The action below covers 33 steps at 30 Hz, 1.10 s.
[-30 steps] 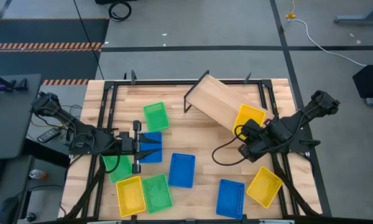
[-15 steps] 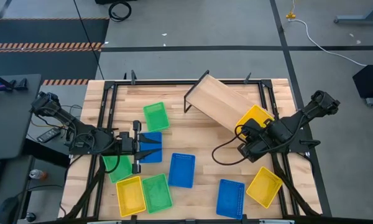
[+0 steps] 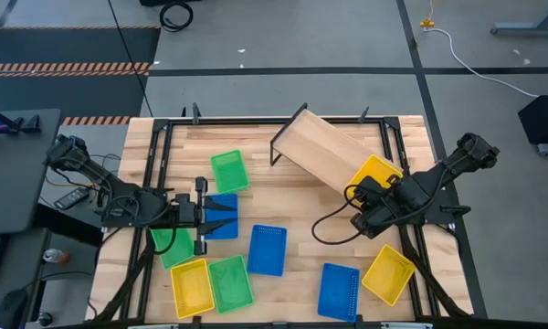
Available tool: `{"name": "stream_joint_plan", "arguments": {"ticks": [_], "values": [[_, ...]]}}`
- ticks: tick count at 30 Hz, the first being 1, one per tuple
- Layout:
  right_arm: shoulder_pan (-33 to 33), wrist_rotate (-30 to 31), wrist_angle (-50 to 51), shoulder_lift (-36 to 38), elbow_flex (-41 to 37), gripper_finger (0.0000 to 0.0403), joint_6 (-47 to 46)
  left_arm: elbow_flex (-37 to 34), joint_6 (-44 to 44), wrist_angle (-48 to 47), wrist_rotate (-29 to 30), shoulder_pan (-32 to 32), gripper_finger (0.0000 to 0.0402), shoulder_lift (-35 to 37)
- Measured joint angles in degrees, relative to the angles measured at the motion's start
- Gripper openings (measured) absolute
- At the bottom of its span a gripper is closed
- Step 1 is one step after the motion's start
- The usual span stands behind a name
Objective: Stack baskets on shelf by color
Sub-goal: Put the middle yellow bin on the shelf, then put the middle blue bin on the shelf
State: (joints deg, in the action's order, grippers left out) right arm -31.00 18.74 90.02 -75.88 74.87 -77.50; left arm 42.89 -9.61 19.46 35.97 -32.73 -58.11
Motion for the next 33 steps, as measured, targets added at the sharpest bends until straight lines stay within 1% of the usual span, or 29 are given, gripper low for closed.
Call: {"name": "stream_joint_plan", "arguments": {"ticks": [5, 8, 15, 19, 23, 26, 30, 33], "values": [[0.00, 0.04, 0.00, -0.01, 0.00, 0.0102, 0.30, 0.00, 0.02, -0.02, 0.00, 0.00, 0.0105, 0.00], [0.00, 0.07, 0.00, -0.02, 0.00, 0.0116, 0.55, 0.00, 0.04, -0.02, 0.00, 0.00, 0.0105, 0.00], [0.10, 0.10, 0.03, -0.02, 0.31, 0.0115, 2.79, 0.00, 0.11, -0.04, 0.00, 0.00, 0.0105, 0.00], [0.44, 1.39, 0.00, -0.02, 3.11, 0.0115, 4.08, 0.00, 0.70, -0.04, -0.02, 0.00, 0.0105, 0.00], [0.44, 4.59, -1.63, -0.02, 7.44, 0.0115, 5.76, 0.00, 1.22, -0.04, -0.02, 0.00, 0.0105, 0.00], [0.44, 6.93, -7.37, 0.00, 9.70, 0.0116, 10.52, 0.00, 1.42, -0.04, -0.03, 0.00, 0.0105, 0.00], [0.42, 7.19, -23.67, -0.36, 9.97, 0.0116, 21.74, 0.00, 1.42, -0.04, -0.02, 0.00, 0.0105, 0.00], [0.34, 6.91, -37.33, -2.54, 9.95, 0.0116, 32.18, 0.00, 1.42, -0.04, -0.03, 0.00, 0.0105, 0.00]]}}
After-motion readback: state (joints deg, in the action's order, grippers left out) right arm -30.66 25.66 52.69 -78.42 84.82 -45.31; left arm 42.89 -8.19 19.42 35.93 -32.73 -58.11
